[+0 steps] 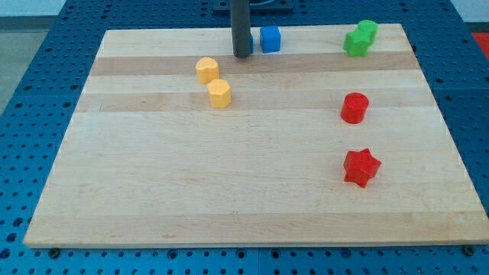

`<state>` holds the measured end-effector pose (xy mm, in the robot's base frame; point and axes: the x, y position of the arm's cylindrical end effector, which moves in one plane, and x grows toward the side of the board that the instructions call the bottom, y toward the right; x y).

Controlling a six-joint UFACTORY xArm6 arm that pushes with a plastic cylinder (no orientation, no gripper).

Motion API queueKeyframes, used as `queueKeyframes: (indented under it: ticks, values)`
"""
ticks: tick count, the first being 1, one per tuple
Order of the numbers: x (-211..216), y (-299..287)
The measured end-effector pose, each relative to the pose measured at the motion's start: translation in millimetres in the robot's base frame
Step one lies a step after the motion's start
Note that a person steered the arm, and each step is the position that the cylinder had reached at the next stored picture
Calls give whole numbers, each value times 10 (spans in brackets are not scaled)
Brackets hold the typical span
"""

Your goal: Push the yellow heart to the right side of the board

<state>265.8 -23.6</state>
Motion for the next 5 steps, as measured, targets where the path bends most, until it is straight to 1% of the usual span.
queueKeyframes:
  ticks: [2, 3, 5]
  values:
    - [34, 22]
    - [52, -81]
    - [134, -587]
